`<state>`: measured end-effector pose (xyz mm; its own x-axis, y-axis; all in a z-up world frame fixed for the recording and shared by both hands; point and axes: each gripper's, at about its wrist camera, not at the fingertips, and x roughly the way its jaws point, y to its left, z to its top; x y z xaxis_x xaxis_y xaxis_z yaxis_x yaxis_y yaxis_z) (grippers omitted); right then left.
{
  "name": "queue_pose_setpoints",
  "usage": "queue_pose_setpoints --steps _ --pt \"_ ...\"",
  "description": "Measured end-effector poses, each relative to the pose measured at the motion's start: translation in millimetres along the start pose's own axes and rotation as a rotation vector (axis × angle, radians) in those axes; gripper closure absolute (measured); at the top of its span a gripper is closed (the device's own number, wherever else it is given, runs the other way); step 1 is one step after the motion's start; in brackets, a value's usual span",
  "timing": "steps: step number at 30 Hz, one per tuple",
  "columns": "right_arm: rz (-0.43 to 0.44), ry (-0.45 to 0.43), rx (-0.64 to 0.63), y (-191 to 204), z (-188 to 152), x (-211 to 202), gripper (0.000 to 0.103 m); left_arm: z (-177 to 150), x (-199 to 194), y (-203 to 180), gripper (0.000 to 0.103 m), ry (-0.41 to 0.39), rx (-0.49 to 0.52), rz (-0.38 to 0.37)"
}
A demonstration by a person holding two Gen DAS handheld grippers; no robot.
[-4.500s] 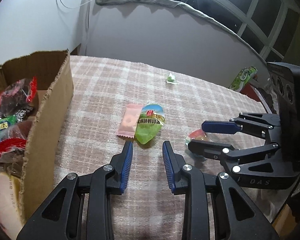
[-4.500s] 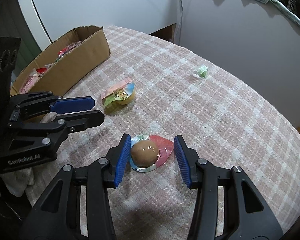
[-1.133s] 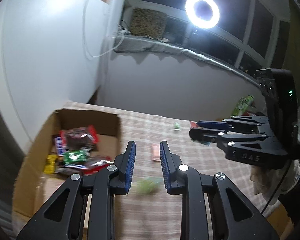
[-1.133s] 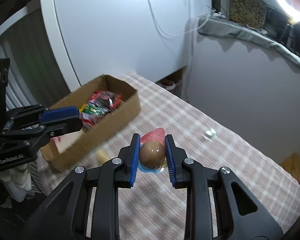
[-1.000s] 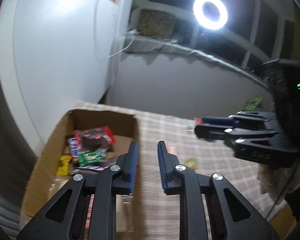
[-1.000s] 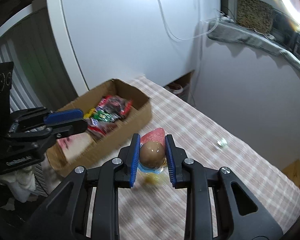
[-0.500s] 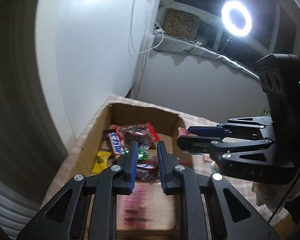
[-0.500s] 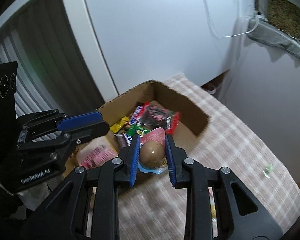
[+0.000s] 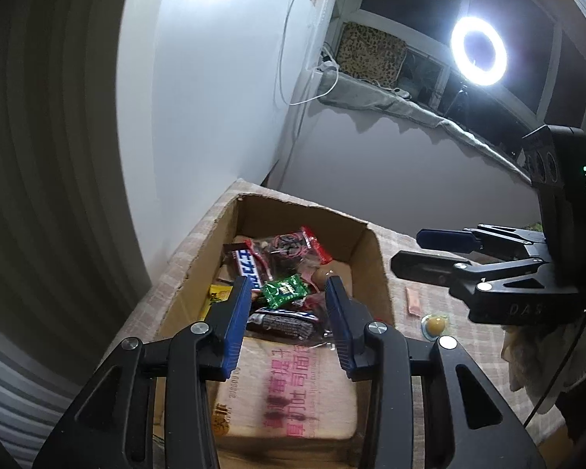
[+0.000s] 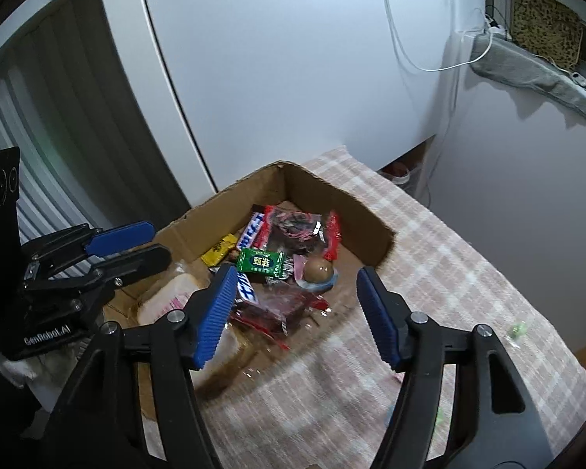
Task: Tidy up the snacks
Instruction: 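Move both grippers back over the yellow candy and clear packet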
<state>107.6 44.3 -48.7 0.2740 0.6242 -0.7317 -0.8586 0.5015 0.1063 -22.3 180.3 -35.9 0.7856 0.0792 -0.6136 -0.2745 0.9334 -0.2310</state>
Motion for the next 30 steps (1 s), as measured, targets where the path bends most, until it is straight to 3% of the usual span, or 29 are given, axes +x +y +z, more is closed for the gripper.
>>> queue_pose_setpoints --steps 8,19,30 --pt "-0.045 -0.017 0.047 -36.2 -19.4 -34.4 0.036 -1.4 -2.9 -25.1 0.065 0.002 0.031 -0.05" --pt "-0.138 0.001 0.138 -105.5 -52.0 -65.1 0.035 -9.6 12.0 -95.1 0.065 0.046 0.119 -0.165" --pt "-0.175 0.08 0.071 -148.8 -75.8 -51.3 0.035 -34.8 55.5 -150.9 0.065 0.158 0.18 -0.225"
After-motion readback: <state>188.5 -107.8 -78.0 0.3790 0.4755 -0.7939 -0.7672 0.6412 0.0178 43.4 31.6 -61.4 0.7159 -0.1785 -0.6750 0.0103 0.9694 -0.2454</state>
